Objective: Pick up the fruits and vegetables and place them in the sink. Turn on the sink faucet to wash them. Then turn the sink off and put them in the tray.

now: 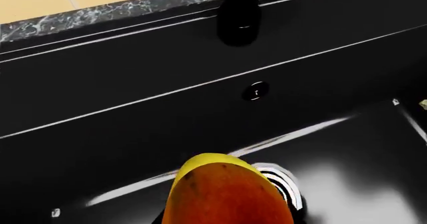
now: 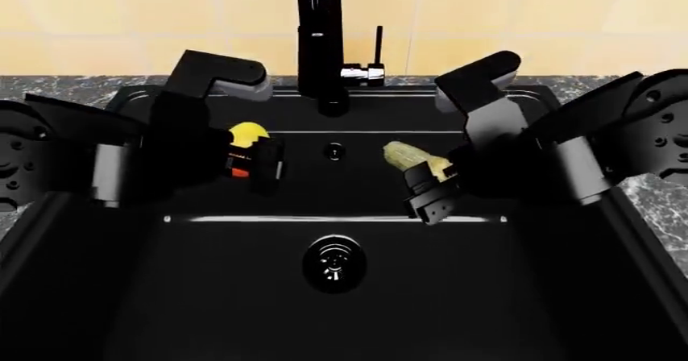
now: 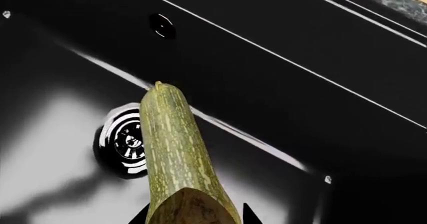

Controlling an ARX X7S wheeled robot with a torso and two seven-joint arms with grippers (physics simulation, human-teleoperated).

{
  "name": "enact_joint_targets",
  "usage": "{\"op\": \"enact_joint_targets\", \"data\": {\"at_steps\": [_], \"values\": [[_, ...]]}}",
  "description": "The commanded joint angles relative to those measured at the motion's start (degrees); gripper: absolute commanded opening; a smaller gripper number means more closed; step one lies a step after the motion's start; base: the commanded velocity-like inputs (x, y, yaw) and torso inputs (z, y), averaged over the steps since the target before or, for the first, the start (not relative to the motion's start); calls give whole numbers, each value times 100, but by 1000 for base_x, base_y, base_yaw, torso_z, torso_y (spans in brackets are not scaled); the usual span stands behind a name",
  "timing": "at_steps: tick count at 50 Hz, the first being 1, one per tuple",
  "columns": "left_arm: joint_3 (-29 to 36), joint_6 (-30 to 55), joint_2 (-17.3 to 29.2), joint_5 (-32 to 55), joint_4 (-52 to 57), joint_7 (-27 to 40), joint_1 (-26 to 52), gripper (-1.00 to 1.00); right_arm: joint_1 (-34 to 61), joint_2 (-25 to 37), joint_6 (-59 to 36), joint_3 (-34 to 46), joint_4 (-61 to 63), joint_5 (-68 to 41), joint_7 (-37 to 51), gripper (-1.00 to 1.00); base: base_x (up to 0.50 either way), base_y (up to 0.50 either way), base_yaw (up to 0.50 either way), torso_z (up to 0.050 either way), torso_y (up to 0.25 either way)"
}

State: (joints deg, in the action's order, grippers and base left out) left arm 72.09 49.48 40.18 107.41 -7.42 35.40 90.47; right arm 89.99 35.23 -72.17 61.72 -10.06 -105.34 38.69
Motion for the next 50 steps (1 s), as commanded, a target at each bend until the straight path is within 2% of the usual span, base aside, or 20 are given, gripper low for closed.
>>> {"op": "enact_joint_targets", "data": {"at_steps": [1,29,50], "values": [[34,93,-50,23,-57,37,51,-100,87,-6,-83,-51,-2,210,-100,-100,0,0,0,0,-250],[15,209,203,414,531,306,-73,-100,178,271,-110,-89,646,-479,519,-100,-2,0,0,0,-250],[85,33,-379,167,152,-116,-263,-100,388,395,-119,-98,854,-784,765,-100,-1,0,0,0,-1]]}}
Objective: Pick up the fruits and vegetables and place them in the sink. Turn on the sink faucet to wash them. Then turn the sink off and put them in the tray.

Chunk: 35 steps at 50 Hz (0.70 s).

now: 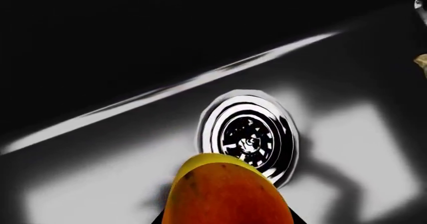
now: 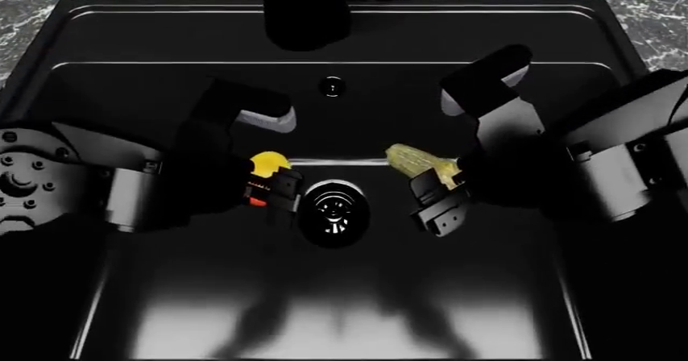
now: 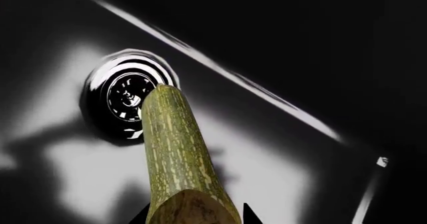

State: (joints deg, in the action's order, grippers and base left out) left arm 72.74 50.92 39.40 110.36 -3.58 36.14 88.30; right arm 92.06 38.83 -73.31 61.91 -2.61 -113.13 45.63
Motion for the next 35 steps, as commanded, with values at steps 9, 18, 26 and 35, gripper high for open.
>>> {"op": "enact_joint_targets", "data": {"at_steps": [9,18,26,35], "values": [[105,-162,-556,-365,-546,-415,-93,-100,182,71,31,-131,176,3,51,-100,0,0,0,0,1],[224,-40,-847,-434,-738,-546,-64,-100,204,61,45,-117,193,-6,45,-100,0,0,0,0,1],[333,18,-1031,-494,-882,-747,-172,-100,203,83,65,-116,228,-8,25,-100,0,0,0,2,3],[482,67,-1218,-620,-1057,-964,-317,-100,201,94,70,-102,213,44,-38,-100,0,0,0,0,1]]}}
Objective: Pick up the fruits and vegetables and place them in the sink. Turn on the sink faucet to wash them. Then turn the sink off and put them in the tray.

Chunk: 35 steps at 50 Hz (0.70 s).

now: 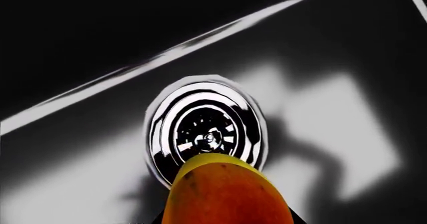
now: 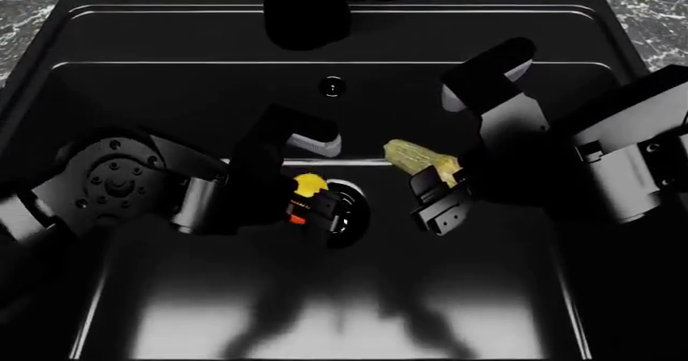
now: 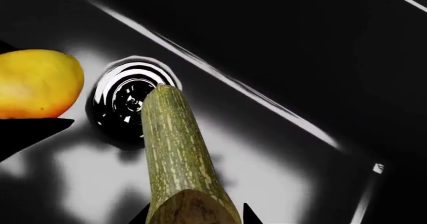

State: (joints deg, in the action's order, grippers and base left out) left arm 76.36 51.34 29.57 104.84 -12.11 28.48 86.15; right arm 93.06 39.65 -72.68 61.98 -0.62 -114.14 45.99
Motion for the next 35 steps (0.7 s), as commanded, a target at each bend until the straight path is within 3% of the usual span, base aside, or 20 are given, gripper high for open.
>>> {"op": "enact_joint_targets", "data": {"at_steps": [1,33,34,35], "values": [[127,26,-238,-68,-191,-198,-121,-100,102,15,8,-105,18,166,-70,-100,0,0,0,0,0],[281,-49,-393,-261,-331,-518,-438,-100,74,113,106,-79,98,144,-109,-100,0,0,0,1,2],[278,-51,-393,-262,-338,-523,-436,100,74,115,108,-78,101,145,-114,-100,0,0,0,0,0],[274,-52,-392,-257,-342,-523,-435,100,75,117,110,-77,103,144,-117,-100,0,0,0,0,0]]}}
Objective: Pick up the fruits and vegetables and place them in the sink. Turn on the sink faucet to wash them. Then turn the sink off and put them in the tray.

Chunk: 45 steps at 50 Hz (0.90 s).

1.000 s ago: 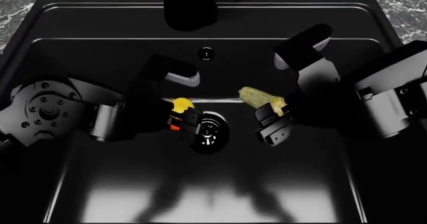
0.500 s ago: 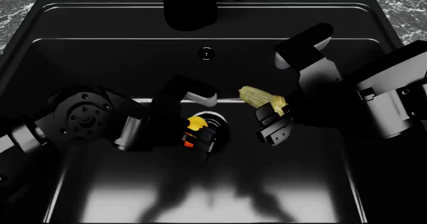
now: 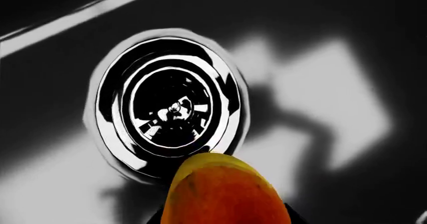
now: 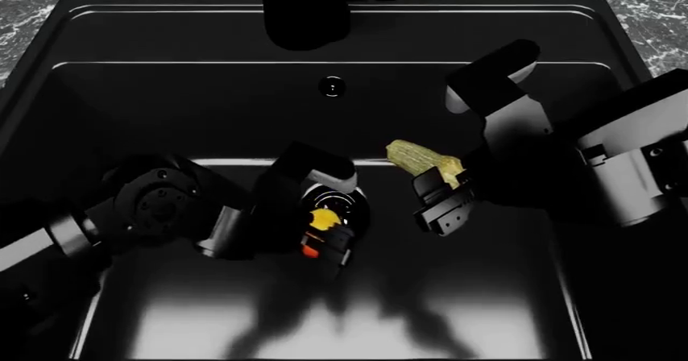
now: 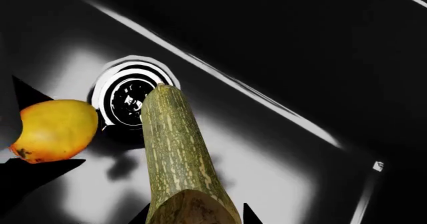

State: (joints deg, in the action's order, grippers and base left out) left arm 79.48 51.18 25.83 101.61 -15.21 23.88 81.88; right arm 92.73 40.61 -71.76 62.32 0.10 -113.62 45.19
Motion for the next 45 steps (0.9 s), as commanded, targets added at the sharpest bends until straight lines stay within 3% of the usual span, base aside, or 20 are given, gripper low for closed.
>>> {"op": "enact_joint_targets", "data": {"at_steps": [1,18,26,36,45], "values": [[-41,-39,-16,70,-32,-57,-6,100,112,20,20,-109,30,91,-36,-100,0,0,0,0,0],[-111,-88,96,78,35,-10,46,100,120,42,37,-66,72,31,-59,-100,0,0,0,1,1],[-345,-36,571,390,484,305,272,100,130,120,-85,-45,265,-234,-145,-100,0,0,0,0,1],[-596,139,1284,837,991,794,656,100,115,64,-595,-138,995,-377,-889,-100,0,0,0,1,1],[-767,288,1649,1011,1059,984,1076,100,75,-150,-722,-149,1250,-293,-1184,-100,0,0,0,0,1]]}}
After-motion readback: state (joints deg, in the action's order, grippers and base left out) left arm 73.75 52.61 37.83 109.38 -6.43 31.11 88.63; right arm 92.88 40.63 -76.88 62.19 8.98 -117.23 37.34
